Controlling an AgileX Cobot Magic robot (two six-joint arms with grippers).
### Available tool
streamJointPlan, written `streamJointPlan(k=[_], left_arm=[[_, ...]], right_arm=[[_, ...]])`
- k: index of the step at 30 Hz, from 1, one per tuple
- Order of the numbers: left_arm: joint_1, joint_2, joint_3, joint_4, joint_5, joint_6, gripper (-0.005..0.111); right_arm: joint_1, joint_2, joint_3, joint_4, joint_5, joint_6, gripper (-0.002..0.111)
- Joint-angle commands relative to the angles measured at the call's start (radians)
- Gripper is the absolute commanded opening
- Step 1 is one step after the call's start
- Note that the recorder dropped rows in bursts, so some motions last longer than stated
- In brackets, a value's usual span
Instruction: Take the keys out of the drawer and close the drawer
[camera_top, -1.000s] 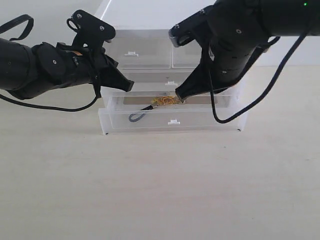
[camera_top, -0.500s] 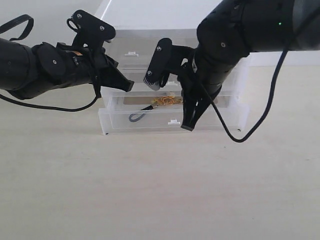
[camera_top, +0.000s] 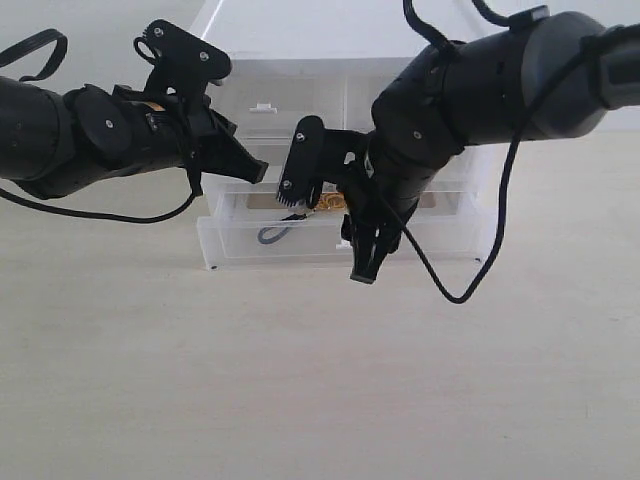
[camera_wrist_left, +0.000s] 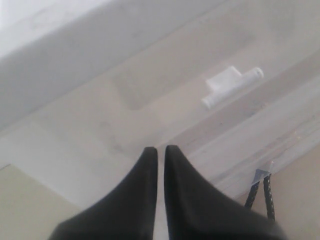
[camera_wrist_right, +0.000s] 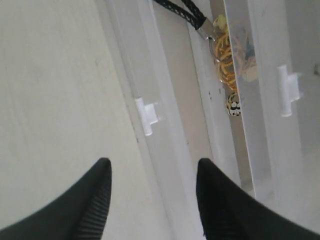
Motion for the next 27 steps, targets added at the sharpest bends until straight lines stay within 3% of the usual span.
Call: streamJointPlan(k=[1, 16, 17, 19, 20, 21, 27], left_arm=[[0.047, 0.027, -0.021, -0.062, -0.568, -0.005, 0.004], [0.047, 0.027, -0.021, -0.062, -0.568, -0.005, 0.004], [0.047, 0.027, -0.021, -0.062, -0.568, -0.005, 0.004], [0.047, 0.027, -0.021, -0.062, -0.568, -0.005, 0.004], [0.047, 0.027, -0.021, -0.062, -0.568, -0.005, 0.004], [0.047, 0.027, -0.021, -0.062, -0.568, -0.005, 0.004], [0.047, 0.027, -0.021, -0.062, -0.568, -0.005, 0.004]], right_arm=[[-0.002, 0.02, 0.002, -0.013, -0.045, -0.01, 0.047], [-0.027, 0.096, -0.002, -0.18, -0.127, 0.114, 0.047], [-0.03, 0.098, -0.002, -0.18, -0.111, 0.121, 0.045], [-0.031, 0.098, -0.002, -0.18, -0.096, 0.121, 0.029], [-0.031, 0.098, -0.002, -0.18, -0.089, 0.121, 0.011], [-0.031, 0.098, -0.002, -0.18, -0.081, 0.121, 0.003], [-0.031, 0.098, -0.002, -0.171, 0.022, 0.099, 0.0]])
